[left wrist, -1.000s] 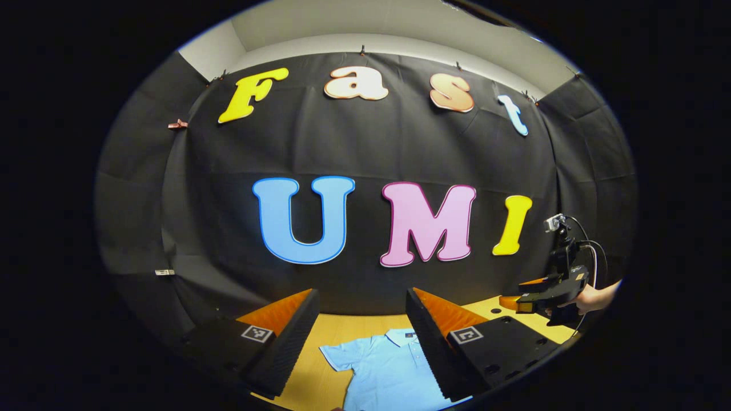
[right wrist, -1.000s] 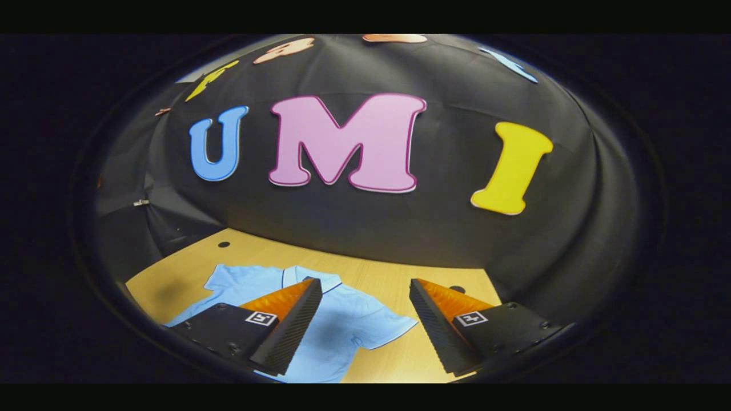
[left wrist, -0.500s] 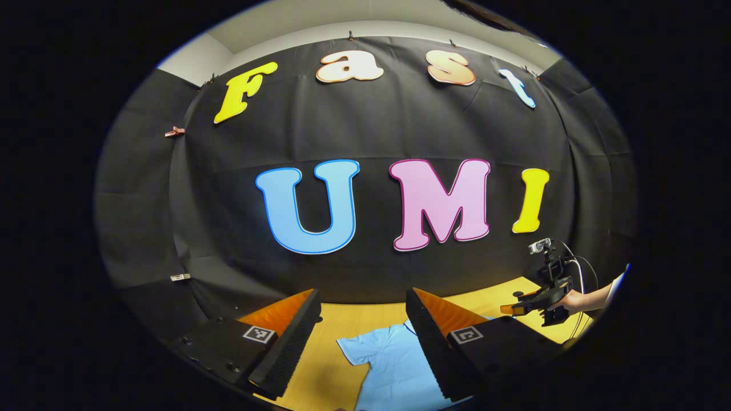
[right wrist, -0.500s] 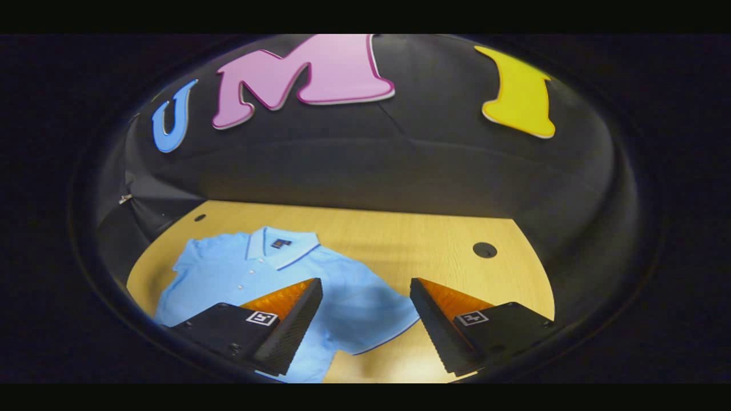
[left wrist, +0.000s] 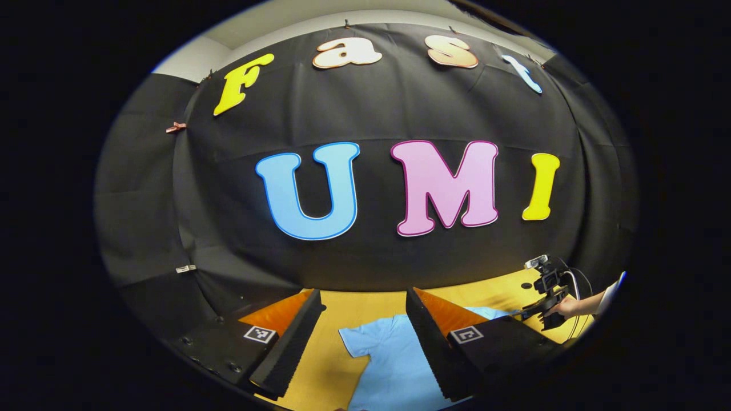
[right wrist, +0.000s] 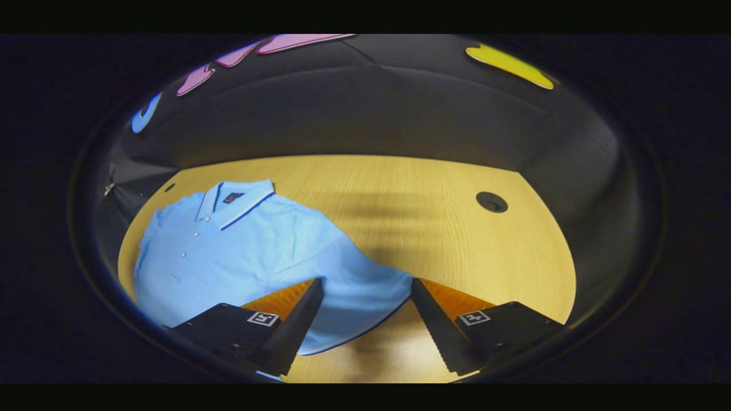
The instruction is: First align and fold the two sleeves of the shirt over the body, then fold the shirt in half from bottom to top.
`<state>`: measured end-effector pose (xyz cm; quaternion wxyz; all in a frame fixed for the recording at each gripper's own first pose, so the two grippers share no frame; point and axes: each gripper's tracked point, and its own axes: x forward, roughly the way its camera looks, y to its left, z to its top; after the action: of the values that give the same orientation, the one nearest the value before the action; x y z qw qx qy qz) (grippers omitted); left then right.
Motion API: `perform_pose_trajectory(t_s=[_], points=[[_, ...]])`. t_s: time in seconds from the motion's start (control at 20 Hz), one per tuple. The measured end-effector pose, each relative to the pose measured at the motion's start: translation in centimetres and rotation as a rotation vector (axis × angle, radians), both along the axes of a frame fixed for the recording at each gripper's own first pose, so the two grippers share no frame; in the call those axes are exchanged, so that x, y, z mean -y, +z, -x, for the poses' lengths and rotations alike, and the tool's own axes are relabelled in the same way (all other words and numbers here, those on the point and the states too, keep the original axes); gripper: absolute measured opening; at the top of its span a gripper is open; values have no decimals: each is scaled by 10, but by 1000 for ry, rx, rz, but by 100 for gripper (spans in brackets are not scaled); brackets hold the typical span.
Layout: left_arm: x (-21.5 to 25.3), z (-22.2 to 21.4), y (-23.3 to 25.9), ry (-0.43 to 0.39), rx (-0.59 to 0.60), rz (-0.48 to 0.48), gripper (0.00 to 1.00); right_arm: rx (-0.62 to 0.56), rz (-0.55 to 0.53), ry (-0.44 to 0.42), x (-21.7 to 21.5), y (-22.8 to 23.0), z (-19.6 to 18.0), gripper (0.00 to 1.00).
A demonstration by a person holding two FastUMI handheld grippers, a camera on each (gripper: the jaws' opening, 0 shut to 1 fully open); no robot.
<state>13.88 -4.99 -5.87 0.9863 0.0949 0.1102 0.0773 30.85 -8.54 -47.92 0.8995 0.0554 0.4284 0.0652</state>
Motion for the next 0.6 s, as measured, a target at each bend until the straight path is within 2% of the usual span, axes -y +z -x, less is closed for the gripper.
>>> perform_pose_trajectory(t_s=[0.05,0.15,0.2,0.3,0.4,0.45,0.5,0.55,0.6], points=[[3,0,1,-7,5,-9,95,26,-1,-5,0,3,-11,97],[9,2,4,-22,14,-15,98,5,-4,-22,-2,-6,-12,72],[10,3,4,-28,15,-10,98,9,-16,-29,-3,0,-12,65],[6,7,3,-36,15,-1,98,-1,-20,-71,-13,3,-13,11],[-2,10,2,-43,13,10,98,-4,-34,-86,-17,3,-14,0],[-7,11,0,-48,6,14,99,-5,-33,-91,-17,6,-13,5],[-11,14,-1,-54,-3,13,98,14,-45,-103,-17,15,-14,5],[-19,17,1,-59,-1,5,98,49,-69,-112,-22,30,-18,0],[-25,18,4,-63,6,-5,98,80,-89,-114,-28,46,-20,3]])
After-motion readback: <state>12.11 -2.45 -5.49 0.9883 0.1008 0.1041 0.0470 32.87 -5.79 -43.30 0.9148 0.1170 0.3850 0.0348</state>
